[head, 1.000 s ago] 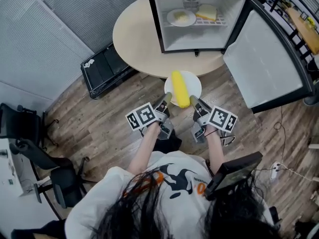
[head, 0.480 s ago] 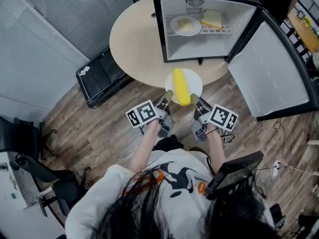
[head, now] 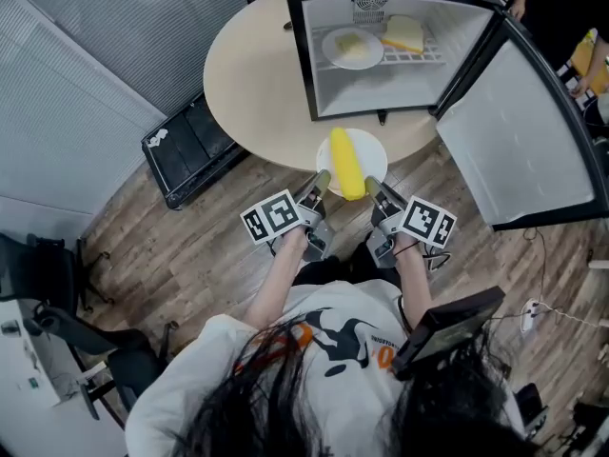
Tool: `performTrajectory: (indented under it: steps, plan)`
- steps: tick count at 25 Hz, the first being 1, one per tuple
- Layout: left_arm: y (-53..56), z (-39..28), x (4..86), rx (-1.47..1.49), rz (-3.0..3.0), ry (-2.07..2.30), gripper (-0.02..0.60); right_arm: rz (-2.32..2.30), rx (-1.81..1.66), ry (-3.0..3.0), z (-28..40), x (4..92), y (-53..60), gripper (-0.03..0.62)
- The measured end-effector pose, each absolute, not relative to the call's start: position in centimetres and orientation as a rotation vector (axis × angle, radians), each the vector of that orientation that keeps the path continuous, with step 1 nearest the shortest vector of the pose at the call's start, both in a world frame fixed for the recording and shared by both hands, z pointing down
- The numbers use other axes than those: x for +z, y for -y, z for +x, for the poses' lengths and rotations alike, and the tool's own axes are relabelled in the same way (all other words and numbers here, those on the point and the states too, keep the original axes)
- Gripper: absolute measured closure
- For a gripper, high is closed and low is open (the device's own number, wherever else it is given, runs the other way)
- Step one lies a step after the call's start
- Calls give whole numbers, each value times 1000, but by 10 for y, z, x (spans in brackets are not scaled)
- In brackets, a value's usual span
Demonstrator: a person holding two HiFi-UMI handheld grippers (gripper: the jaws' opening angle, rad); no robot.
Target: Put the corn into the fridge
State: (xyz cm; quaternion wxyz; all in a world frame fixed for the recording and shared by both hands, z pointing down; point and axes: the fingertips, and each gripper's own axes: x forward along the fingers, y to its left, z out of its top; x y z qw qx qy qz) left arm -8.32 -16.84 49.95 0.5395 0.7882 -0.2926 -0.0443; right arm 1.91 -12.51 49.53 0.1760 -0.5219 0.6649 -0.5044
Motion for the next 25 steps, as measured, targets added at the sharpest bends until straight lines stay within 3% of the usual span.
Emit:
performTrajectory:
  steps: [25]
  plan:
    - [262, -21, 547, -152, 1786, 855, 540, -1353, -1586, -2071, 87, 548, 239, 536]
